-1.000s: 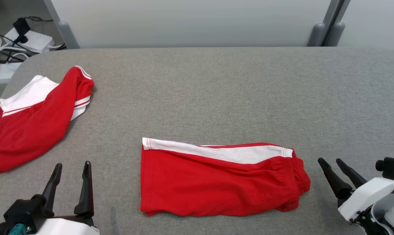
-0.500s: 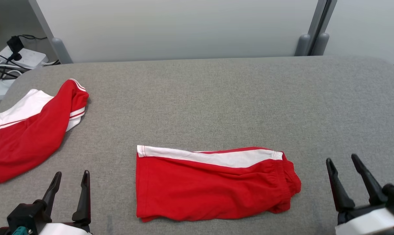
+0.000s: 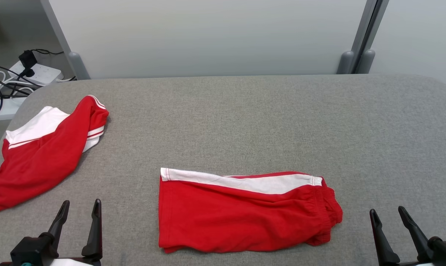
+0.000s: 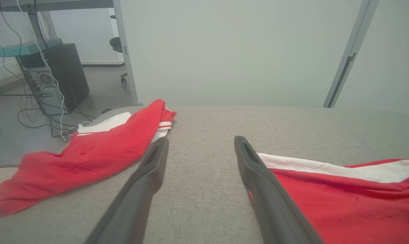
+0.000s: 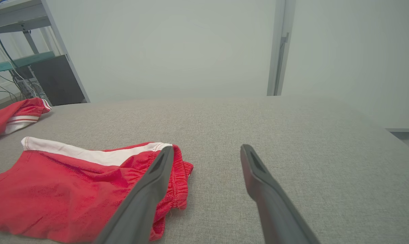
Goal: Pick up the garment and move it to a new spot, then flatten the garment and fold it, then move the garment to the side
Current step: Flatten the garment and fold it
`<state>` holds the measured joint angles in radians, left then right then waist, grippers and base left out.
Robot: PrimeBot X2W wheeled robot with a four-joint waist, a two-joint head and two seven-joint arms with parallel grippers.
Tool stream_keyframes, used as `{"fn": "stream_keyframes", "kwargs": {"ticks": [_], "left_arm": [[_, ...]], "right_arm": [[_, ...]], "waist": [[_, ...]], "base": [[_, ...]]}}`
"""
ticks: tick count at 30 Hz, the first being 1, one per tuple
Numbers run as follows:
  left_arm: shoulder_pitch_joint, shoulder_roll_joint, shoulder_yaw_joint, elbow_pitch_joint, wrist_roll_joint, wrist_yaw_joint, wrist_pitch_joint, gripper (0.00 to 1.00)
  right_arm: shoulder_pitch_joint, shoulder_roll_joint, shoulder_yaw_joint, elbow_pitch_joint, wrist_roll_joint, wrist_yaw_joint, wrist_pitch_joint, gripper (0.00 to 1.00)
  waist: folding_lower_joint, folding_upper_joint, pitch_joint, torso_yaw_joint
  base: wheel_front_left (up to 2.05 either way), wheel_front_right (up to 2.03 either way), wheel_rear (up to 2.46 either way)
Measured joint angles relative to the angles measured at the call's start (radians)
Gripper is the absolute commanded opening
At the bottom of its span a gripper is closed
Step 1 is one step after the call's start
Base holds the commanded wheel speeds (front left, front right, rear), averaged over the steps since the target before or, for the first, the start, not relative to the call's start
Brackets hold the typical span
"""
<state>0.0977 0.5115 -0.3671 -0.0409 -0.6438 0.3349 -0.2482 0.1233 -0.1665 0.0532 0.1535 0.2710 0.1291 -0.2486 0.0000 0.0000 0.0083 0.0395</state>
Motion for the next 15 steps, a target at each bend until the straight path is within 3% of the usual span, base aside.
{"fn": "stream_keyframes", "kwargs": {"ticks": [15], "left_arm": [[-0.009,-0.04,0.005,0.011,0.035,-0.027,0.0,1.0]], "right_arm": [[-0.026,-0.02,-0.008,0.111,0.039,0.0,0.0,1.0]], "waist": [[0.0,0.0,0.025,0.047]], "base": [[0.0,0.0,0.0]]}}
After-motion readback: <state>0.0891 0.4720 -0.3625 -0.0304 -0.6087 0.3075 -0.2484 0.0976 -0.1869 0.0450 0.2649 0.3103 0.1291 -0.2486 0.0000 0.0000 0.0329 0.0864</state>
